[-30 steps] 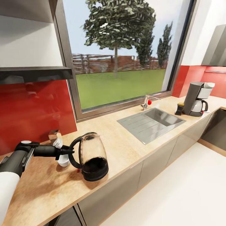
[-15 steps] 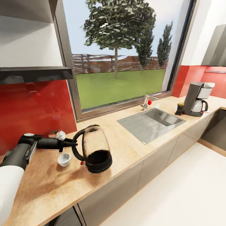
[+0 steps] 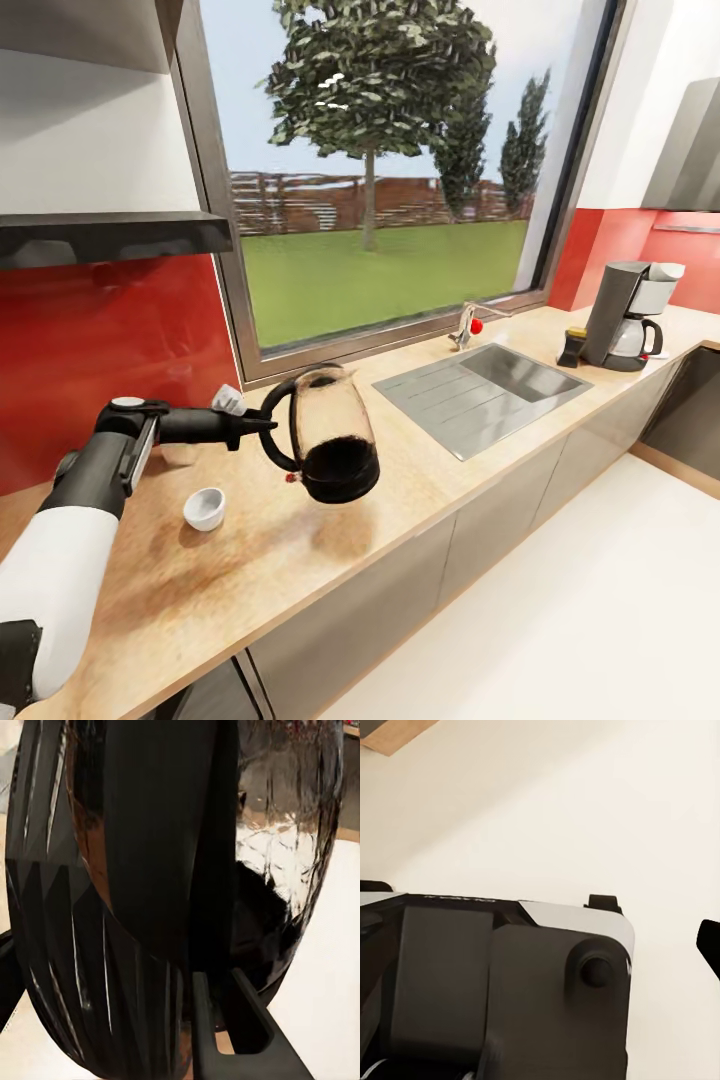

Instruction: Set up a coffee station on the kitchen countertop: keep the coffee maker on the countertop, move the bottle of coffee from the kitchen shelf to the counter next to the coffee maker, place a paper coffee filter on top of the coffee maker, put the saucer next to the coffee maker with the coffee cup on the saucer, and place the electric kettle next to the coffee maker.

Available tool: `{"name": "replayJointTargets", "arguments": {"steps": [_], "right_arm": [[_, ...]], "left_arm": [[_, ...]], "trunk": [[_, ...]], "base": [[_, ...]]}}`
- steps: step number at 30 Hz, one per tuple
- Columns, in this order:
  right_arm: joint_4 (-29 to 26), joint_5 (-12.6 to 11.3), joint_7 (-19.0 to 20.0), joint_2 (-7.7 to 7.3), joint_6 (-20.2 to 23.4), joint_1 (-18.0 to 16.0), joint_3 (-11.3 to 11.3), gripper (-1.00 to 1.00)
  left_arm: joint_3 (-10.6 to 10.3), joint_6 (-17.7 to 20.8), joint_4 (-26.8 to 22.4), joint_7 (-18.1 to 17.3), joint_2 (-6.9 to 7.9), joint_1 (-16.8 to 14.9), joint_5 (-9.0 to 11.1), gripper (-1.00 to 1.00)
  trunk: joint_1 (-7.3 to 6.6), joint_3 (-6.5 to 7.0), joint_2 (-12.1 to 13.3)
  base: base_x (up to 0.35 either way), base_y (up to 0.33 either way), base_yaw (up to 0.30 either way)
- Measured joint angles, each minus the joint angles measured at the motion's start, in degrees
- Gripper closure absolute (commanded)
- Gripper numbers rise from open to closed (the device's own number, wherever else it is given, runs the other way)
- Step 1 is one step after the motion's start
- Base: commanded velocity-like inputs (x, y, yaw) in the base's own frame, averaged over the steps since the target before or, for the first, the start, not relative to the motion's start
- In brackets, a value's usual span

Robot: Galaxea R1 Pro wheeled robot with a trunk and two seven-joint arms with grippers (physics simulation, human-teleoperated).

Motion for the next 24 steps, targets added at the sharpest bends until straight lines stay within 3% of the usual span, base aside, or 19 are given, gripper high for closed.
{"name": "replayJointTargets", "arguments": {"steps": [13, 16, 17, 24], "right_arm": [[-0.1, -0.8, 0.0, -0.03, -2.1, 0.0, -1.0, -1.0], [-0.1, -1.3, 0.0, -0.02, -2.1, 0.0, -1.6, -1.0], [-0.1, -1.6, 0.0, 0.0, -2.1, 0.0, -1.7, -1.0], [0.0, -1.6, -0.1, -0.02, -2.1, 0.0, -1.7, -1.0]], "left_arm": [[-0.7, -0.9, -0.5, 3.1, 0.42, 0.4, -0.3, 1.0], [-0.8, -0.9, -0.5, 4.9, 0.26, 0.5, -0.3, 1.0], [-0.7, -1.2, -0.6, 8.1, -0.11, 0.6, -0.3, 1.0], [-0.8, -0.9, -2.0, 9.0, -0.16, 0.7, -0.3, 1.0]], "trunk": [[0.0, 0.39, 0.0], [-0.01, 0.53, 0.0], [-0.01, 0.54, 0.0], [-0.01, 0.54, 0.0]], "base": [[0.003, -0.006, -0.019], [0.063, -0.186, -0.022], [0.088, -0.26, -0.001], [0.106, -0.262, -0.101]]}}
